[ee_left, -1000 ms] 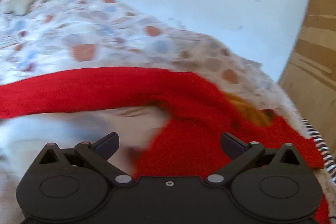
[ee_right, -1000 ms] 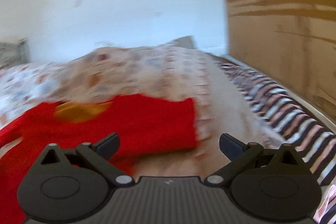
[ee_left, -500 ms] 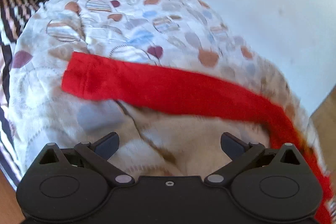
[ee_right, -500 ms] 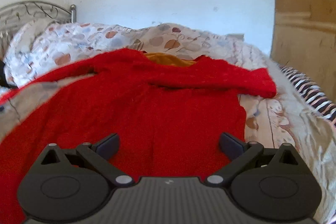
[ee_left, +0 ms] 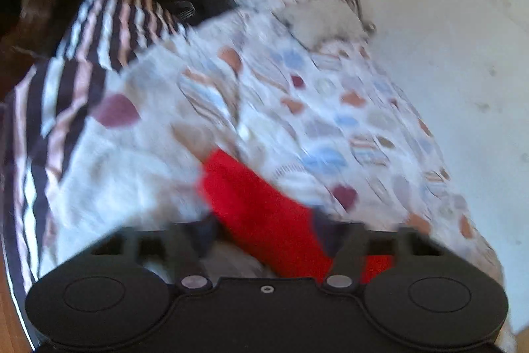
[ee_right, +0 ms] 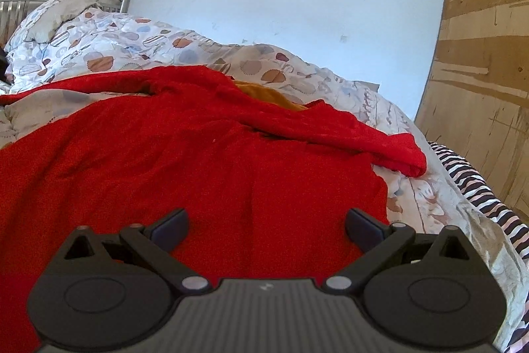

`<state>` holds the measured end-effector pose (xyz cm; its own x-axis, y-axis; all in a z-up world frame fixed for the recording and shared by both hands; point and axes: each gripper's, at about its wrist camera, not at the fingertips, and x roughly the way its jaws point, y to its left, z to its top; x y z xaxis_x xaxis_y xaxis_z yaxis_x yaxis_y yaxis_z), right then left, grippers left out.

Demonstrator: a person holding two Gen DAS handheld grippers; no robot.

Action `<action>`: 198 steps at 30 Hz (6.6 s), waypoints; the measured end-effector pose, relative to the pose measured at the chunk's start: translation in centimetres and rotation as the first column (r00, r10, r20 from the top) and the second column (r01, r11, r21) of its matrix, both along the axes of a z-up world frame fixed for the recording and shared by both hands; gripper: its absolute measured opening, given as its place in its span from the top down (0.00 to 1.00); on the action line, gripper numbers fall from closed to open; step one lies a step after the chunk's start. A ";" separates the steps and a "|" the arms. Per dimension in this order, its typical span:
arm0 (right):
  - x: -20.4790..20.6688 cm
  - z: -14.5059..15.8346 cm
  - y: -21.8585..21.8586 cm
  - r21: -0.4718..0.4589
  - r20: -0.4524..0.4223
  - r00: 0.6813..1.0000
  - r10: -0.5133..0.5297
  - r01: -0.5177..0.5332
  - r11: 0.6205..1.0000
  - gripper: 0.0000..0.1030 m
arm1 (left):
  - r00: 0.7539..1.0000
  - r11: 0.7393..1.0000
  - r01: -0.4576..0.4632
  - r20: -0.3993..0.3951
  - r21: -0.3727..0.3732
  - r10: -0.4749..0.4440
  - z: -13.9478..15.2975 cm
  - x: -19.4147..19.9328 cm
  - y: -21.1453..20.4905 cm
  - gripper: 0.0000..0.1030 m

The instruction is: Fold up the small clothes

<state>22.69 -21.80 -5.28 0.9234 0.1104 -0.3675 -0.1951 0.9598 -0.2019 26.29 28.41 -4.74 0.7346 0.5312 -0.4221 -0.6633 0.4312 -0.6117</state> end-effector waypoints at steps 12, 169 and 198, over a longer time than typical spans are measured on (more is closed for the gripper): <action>-1.0 0.4 -1.6 0.103 0.071 0.995 -0.065 0.057 0.993 0.00 | 0.978 0.898 0.155 0.064 0.411 -0.198 8.1 3.6 -1.8 0.94; 8.8 5.5 -9.6 0.298 -0.205 0.979 -0.013 0.075 0.951 0.00 | 0.629 0.578 0.777 -0.305 0.249 -0.715 6.3 7.7 -14.2 0.01; -12.2 0.1 -8.4 0.302 -0.235 0.972 0.023 0.050 0.952 0.89 | 0.373 0.374 0.924 -0.396 0.078 -0.839 2.5 -7.5 -16.9 0.16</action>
